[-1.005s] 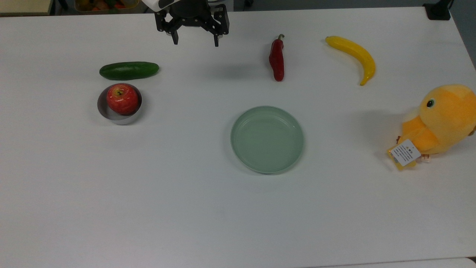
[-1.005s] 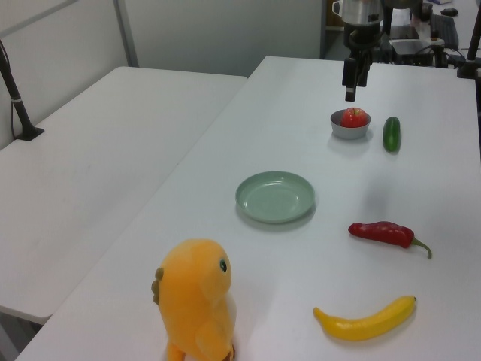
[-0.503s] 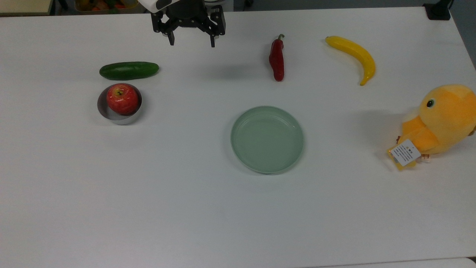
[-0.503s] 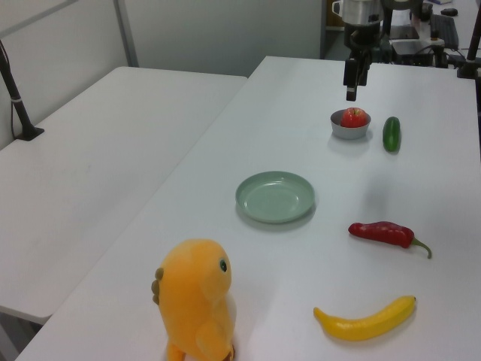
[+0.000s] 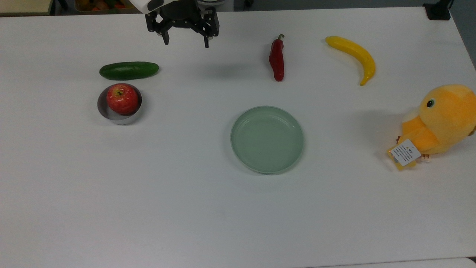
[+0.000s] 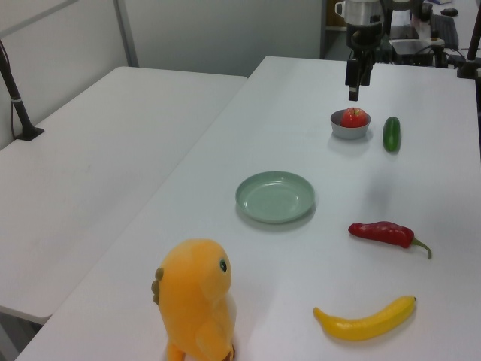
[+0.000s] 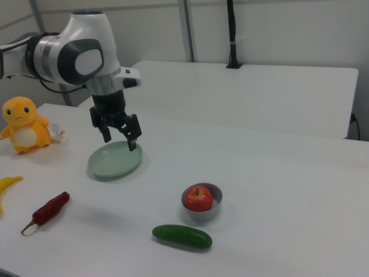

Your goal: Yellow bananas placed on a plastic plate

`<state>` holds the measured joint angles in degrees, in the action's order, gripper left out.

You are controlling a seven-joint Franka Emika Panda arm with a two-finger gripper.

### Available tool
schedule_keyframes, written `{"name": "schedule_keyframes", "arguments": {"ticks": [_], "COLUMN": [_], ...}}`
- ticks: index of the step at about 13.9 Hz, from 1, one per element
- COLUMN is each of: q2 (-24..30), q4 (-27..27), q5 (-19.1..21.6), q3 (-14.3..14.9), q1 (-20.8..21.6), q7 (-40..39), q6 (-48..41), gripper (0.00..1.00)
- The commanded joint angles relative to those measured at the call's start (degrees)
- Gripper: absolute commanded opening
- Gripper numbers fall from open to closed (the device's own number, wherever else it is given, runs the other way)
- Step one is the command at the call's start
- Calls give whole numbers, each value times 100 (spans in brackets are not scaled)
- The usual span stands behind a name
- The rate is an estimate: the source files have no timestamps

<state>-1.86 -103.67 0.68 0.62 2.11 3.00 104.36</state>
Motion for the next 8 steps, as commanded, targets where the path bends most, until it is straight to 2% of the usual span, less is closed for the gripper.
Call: {"name": "schedule_keyframes", "arguments": {"ticks": [1,3,6,8], "q2": [230,256,247,221], "q4": [-408,-617,-821,-821], "q5": [2,11,-7,2], "q3": [17,17,8,-123], "q1": [-88,-27,219,325], "q7": [183,481,491,518], "q6": [172,190,365,436], "gripper": [100,100,100,100]}}
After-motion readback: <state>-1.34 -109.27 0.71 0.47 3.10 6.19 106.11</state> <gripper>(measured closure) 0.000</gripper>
